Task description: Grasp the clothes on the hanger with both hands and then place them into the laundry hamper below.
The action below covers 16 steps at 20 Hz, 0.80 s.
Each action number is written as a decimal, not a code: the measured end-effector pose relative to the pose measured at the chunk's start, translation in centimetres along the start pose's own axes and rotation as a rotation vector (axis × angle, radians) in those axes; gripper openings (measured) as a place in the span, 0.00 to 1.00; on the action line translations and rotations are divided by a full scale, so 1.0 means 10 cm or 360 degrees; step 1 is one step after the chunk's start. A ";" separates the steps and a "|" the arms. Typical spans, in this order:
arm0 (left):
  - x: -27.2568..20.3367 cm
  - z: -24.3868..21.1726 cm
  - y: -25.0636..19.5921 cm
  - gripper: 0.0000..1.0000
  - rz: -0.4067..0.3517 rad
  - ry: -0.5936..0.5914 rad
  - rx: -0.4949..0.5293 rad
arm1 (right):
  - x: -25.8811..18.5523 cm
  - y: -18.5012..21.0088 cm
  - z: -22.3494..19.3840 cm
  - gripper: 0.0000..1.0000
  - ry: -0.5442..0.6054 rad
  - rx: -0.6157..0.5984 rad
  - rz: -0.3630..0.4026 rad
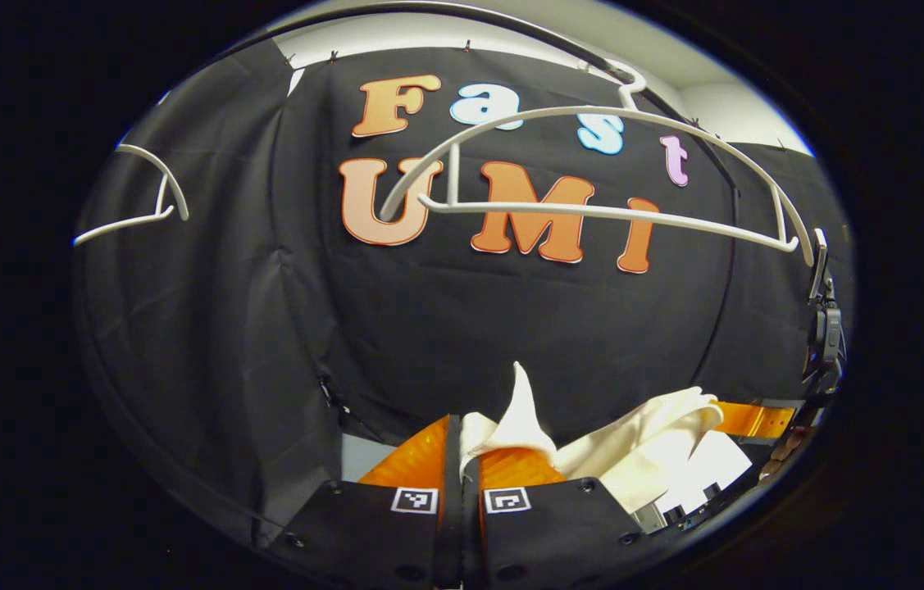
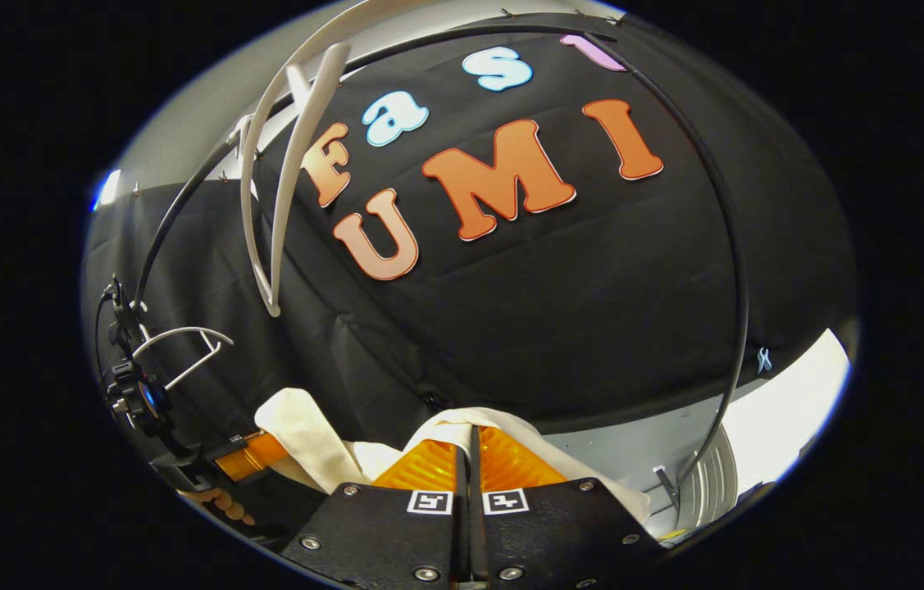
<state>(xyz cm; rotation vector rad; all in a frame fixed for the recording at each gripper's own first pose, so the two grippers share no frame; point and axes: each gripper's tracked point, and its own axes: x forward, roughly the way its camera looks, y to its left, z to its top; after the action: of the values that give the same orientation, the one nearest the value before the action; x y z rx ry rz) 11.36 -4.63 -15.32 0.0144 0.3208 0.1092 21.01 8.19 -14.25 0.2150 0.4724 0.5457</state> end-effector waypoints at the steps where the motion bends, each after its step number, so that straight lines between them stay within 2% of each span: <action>1: 0.00 -0.04 -0.04 0.07 -0.0012 0.0015 -0.0005 | 0.00 0.03 -0.05 0.00 0.0003 -0.0005 0.0002; 11: 0.21 -0.58 -0.08 0.07 -0.0084 0.0222 -0.0022 | 0.35 0.26 -0.68 0.00 0.0135 -0.0088 -0.0043; 16: 0.36 -1.07 0.05 0.07 -0.0074 0.0464 -0.0089 | 0.51 0.04 -1.12 0.00 0.0263 -0.0162 -0.0193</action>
<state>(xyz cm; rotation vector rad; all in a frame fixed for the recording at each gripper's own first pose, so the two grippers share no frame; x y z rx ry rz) 11.28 -3.75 -26.63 -0.0649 0.6090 0.0742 19.26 12.10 -25.79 0.0433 0.6123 0.4691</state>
